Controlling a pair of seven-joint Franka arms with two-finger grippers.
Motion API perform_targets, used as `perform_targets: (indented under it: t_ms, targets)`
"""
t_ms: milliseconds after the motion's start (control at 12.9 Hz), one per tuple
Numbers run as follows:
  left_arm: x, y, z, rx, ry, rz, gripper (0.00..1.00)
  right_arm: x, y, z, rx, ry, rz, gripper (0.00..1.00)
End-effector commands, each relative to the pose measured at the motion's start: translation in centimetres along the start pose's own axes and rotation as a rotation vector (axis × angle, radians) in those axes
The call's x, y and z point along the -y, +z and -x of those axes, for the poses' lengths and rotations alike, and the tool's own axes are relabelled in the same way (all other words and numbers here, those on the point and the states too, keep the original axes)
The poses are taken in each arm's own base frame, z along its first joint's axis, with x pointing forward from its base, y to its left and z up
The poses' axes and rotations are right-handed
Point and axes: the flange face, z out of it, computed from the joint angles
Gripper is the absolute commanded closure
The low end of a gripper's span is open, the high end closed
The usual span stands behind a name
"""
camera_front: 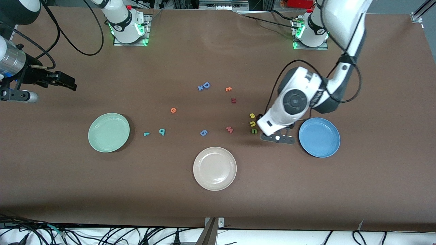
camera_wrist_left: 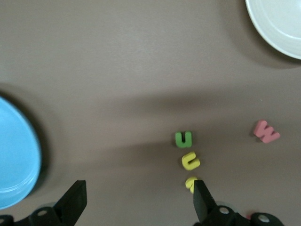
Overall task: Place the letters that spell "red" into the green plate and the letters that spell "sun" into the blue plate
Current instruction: 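Move the left gripper over the green u letter, then grasp the green u with the left gripper while the right gripper reaches the b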
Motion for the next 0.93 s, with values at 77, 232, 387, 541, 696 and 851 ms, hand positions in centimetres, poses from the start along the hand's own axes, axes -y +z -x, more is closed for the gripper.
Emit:
perform_targets:
  t_ms: [77, 232, 387, 541, 696, 851]
  targets:
    - [-0.5, 3.4, -1.4, -0.037, -0.017, 0.003, 0.0, 1.3, 1.9, -1.3, 0.016, -0.006, -0.008, 0.0]
    - [-1.0, 5.6, -1.6, -0.022, -0.062, 0.052, 0.0, 2.2, 3.6, -2.1, 0.025, 0.006, -0.043, 0.0]
    - [-1.3, 7.2, -1.9, -0.03, -0.071, 0.074, 0.0, 3.3, 6.4, -2.6, 0.0, 0.05, -0.051, 0.0]
    - [-2.4, 8.5, -1.4, -0.024, -0.056, 0.073, 0.0, 5.3, 9.2, -2.6, -0.024, 0.084, -0.051, 0.0]
    - [-3.0, 9.4, -1.0, -0.039, -0.047, 0.081, 0.0, 8.6, 11.7, -2.2, -0.041, 0.116, -0.049, 0.0]
    - [-3.6, 10.8, -0.2, -0.033, -0.059, 0.082, 0.0, 10.9, 14.6, -2.3, -0.062, 0.144, -0.051, 0.0]
